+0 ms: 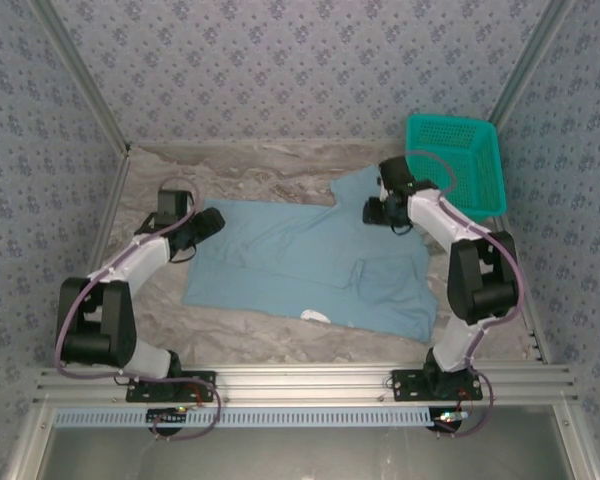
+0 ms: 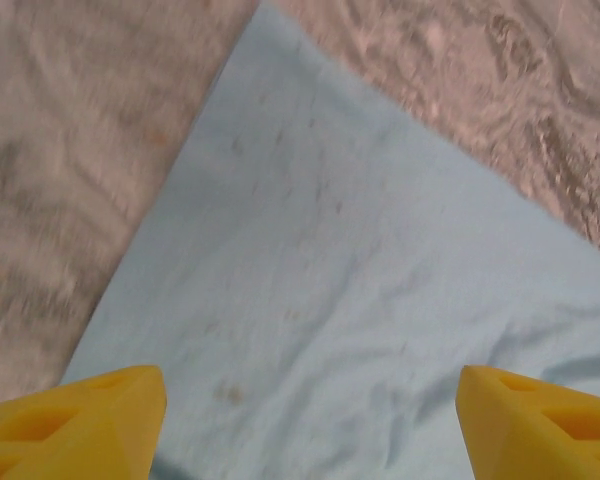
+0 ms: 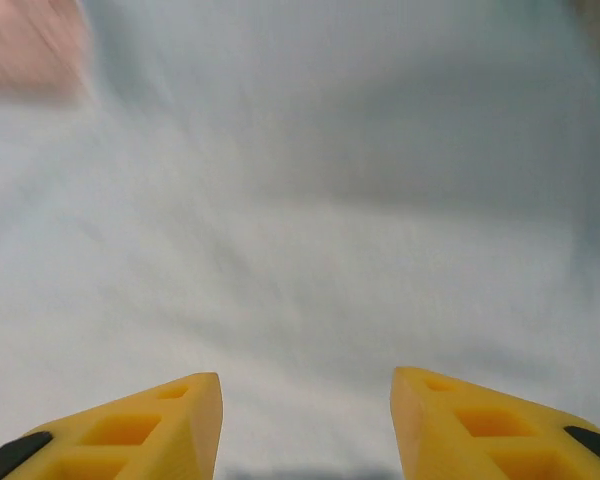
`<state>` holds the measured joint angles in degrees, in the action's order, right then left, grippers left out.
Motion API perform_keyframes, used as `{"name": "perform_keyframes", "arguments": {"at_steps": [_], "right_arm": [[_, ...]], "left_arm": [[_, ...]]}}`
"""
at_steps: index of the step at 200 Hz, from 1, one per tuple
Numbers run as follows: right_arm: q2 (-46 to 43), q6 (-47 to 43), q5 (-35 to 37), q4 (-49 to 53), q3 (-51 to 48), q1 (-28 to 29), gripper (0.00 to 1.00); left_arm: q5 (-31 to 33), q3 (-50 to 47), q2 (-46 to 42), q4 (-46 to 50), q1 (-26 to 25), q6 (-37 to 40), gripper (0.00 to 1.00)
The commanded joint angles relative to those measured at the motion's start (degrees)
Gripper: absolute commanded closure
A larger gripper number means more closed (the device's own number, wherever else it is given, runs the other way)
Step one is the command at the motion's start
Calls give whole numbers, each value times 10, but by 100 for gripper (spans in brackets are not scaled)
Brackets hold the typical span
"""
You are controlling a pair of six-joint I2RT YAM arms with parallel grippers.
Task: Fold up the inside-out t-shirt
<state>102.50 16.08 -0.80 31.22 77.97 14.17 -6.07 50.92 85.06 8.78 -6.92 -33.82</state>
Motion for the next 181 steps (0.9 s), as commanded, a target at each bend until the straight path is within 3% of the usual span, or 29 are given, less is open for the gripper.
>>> {"name": "perform_keyframes", "arguments": {"at_steps": [1, 79, 181], "right_arm": [[63, -28, 31, -34, 76, 2, 46], [256, 11, 62, -75, 278, -33, 31], [438, 20, 69, 3, 501, -44, 31]], "left_arm": [[10, 53, 52, -36, -1, 34, 23], [4, 285, 289, 64, 28, 72, 25], [-8, 304, 306, 69, 33, 87, 26]]}}
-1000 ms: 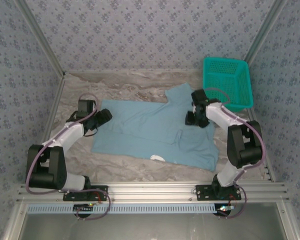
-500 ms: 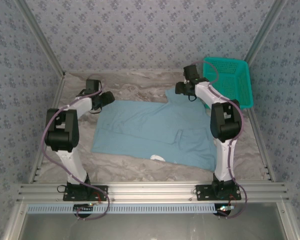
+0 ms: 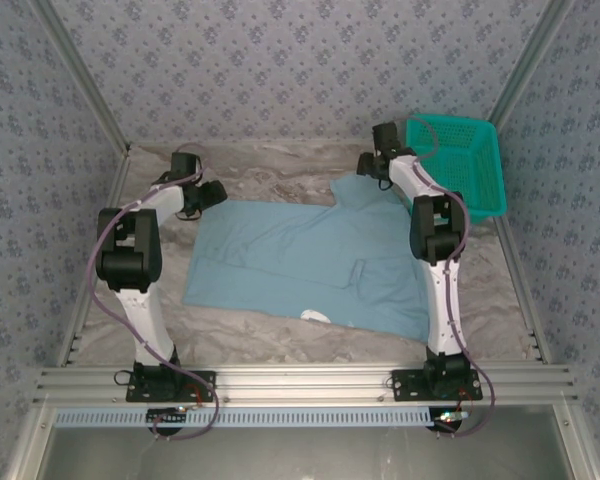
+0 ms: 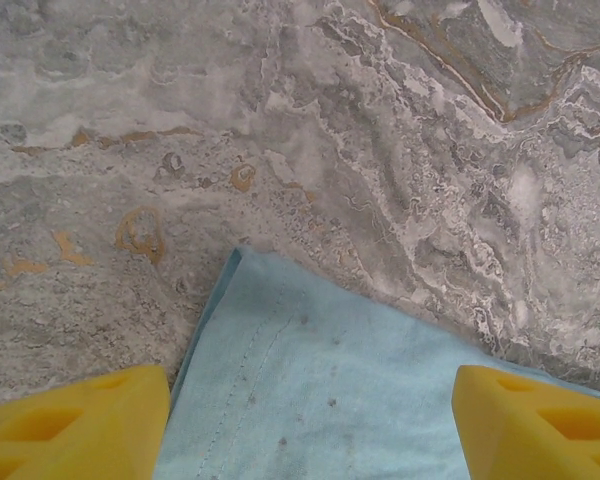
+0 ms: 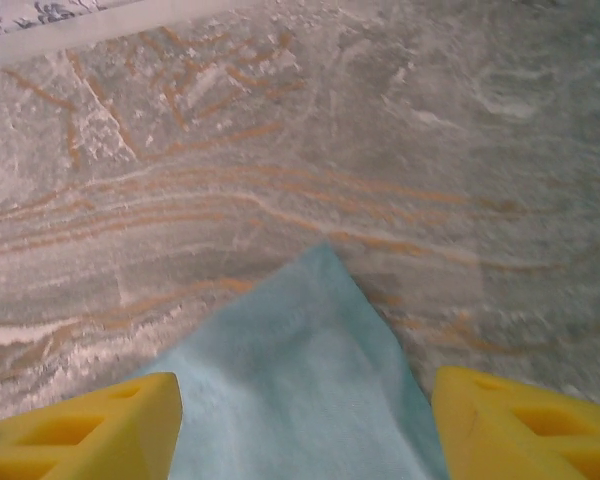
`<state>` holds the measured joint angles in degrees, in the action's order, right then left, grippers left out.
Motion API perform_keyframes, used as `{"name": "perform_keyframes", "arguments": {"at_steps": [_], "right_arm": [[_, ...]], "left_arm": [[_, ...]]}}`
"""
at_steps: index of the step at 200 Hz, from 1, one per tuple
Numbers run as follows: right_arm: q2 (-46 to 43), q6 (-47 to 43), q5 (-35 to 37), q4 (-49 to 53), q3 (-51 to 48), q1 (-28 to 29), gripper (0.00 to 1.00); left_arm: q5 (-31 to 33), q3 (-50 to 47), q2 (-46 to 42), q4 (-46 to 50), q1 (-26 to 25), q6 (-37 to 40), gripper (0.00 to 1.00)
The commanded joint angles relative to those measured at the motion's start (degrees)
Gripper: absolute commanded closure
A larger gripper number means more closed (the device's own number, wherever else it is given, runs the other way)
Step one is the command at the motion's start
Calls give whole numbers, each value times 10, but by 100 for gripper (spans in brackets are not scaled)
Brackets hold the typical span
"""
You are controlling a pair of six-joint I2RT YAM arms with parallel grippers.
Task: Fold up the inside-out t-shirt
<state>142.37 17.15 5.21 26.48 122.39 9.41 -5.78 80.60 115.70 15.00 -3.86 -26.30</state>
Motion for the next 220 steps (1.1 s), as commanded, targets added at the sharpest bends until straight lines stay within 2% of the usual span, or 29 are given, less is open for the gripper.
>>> {"name": "perform_keyframes", "arguments": {"at_steps": [1, 46, 76, 160, 187, 220], "right_arm": [[40, 11, 9, 51, 59, 3, 31], [94, 34, 1, 132, 152, -6, 34], [150, 55, -40, 206, 241, -12, 48], [149, 51, -40, 206, 236, -13, 84], [147, 57, -43, 193, 236, -12, 91], [143, 55, -52, 193, 233, -12, 94]], "left_arm": [[-11, 7, 0, 6, 2, 12, 26], [-16, 2, -9, 4, 4, 13, 26], [-19, -13, -20, -7, 10, 11, 26], [-37, -18, -30, -8, 30, 4, 26], [-39, 17, -5, 15, 31, -1, 26], [-41, 72, 36, 45, 28, -4, 26]]}}
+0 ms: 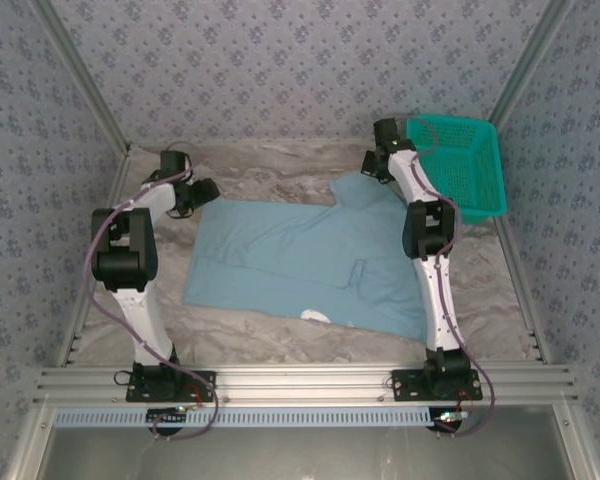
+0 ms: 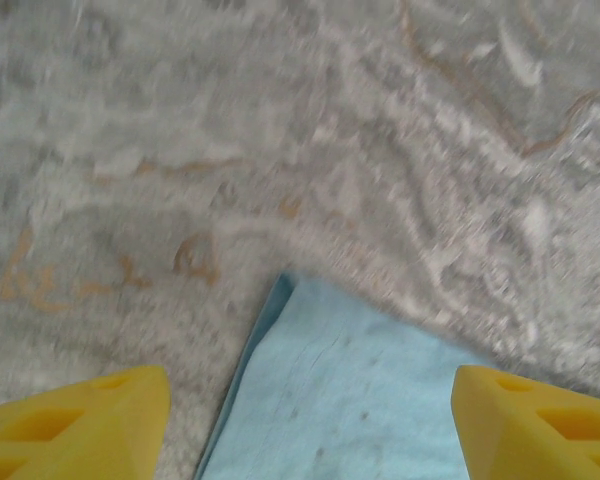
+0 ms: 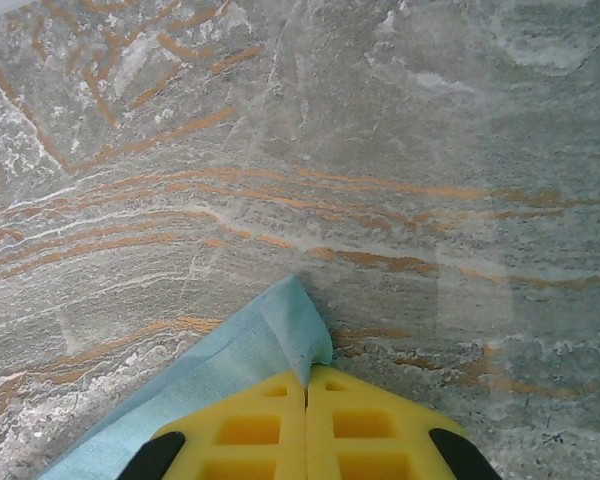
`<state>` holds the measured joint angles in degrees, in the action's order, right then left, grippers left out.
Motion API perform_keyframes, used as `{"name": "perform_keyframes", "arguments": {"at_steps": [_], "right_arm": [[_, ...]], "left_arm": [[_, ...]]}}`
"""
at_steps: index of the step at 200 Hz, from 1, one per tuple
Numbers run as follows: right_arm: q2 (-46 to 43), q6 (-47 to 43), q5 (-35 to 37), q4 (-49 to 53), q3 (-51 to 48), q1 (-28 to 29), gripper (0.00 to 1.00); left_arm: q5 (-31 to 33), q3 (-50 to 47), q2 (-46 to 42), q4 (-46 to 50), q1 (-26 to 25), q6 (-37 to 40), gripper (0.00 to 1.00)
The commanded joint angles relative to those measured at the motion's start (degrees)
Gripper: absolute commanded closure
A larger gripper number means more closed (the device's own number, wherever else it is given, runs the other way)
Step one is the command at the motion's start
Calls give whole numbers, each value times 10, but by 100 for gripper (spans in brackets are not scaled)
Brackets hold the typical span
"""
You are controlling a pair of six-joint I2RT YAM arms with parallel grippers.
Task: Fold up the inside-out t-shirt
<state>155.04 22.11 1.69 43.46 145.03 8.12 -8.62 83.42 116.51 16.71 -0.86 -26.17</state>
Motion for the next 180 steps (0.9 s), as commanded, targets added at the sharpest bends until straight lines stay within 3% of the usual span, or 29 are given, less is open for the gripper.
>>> {"name": "perform_keyframes", "arguments": {"at_steps": [1, 60, 180], "right_arm": [[16, 5, -17, 23, 6, 1, 95], [-7, 3, -24, 0, -34, -2, 96], [-29, -17, -29, -13, -37, -4, 98]], "left_arm": [[-12, 45, 29, 28, -2, -5, 26], [-16, 129, 106, 69, -18, 5, 34], [-18, 143, 124, 77, -19, 18, 86]]}}
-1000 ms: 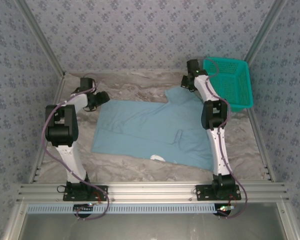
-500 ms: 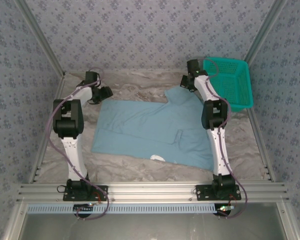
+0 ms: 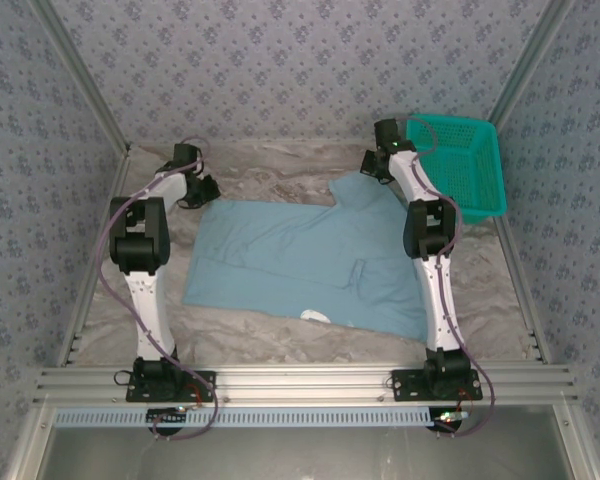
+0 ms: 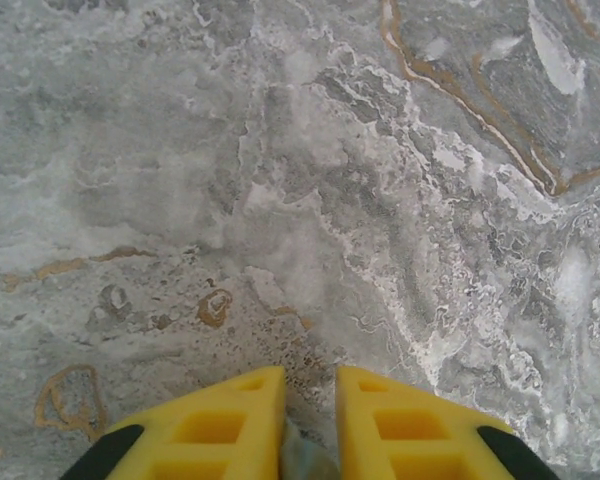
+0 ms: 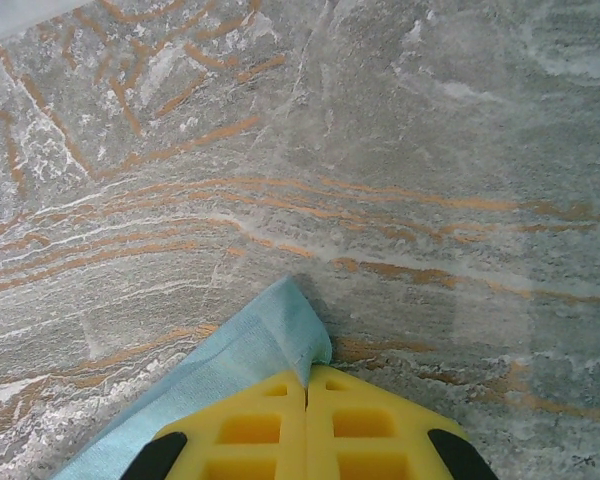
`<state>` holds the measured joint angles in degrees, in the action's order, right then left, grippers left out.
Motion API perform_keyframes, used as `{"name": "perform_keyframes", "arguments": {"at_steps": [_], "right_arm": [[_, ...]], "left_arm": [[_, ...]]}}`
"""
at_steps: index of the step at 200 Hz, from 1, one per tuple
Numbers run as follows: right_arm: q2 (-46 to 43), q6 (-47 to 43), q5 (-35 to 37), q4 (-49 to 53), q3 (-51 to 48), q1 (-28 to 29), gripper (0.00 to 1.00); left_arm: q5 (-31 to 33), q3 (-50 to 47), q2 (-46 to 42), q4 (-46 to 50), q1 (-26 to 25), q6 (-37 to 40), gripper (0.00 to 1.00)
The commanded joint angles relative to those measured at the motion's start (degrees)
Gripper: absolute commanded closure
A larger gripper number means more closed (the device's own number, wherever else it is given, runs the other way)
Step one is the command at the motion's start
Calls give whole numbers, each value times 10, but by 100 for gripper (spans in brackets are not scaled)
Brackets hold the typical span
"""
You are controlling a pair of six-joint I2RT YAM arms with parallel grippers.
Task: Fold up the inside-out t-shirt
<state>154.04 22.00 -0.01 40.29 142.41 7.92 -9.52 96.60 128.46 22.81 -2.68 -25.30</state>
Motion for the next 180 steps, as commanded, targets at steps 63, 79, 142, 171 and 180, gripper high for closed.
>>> {"name": "perform_keyframes", "arguments": {"at_steps": [63, 79, 142, 171, 180], "right_arm": [[-152, -76, -12, -26, -100, 3, 100], [-206, -88, -9, -43, -152, 6, 100], [-460, -106, 18, -102, -456, 20, 100], [-582, -91, 2, -133, -617, 25, 100], [-620, -77, -7, -142, -661, 25, 100]], "left_arm": [[-21, -7, -49, -12, 10, 23, 100], [-23, -26, -72, -26, 11, 20, 100], [-49, -135, -174, -85, 19, -8, 100], [-49, -218, -237, -125, 19, -32, 100], [-58, -248, -256, -142, 19, -42, 100]]}}
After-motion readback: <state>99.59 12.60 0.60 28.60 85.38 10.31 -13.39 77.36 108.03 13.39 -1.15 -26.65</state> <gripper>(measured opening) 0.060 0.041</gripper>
